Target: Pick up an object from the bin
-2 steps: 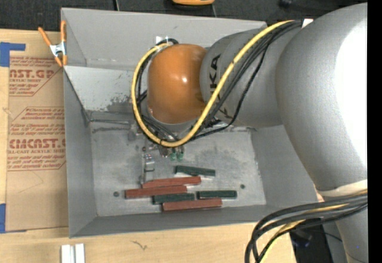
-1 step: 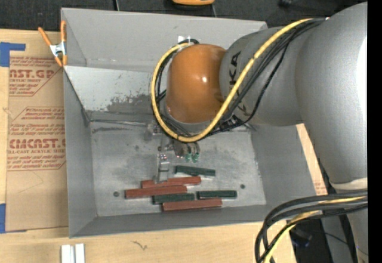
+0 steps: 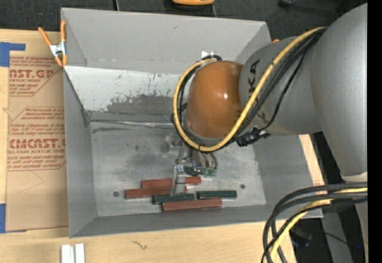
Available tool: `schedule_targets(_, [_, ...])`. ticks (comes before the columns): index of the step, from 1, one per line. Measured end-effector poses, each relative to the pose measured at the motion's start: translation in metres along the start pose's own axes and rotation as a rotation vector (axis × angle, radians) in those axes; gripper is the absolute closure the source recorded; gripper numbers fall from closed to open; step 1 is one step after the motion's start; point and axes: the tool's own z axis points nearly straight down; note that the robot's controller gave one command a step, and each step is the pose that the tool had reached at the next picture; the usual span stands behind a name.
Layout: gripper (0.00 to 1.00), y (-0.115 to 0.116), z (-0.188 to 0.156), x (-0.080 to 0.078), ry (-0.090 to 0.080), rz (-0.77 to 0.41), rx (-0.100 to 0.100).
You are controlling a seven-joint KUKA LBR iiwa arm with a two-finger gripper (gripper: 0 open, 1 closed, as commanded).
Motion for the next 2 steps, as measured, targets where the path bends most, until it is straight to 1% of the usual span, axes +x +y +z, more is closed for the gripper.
schedule_targets(1, [0.0,0.016,0.051,-0.008,-0.004,0.085,-0.003])
schedule_targets(2, [1.0,0.004,0.05,0.009,-0.008,0.028,-0.005])
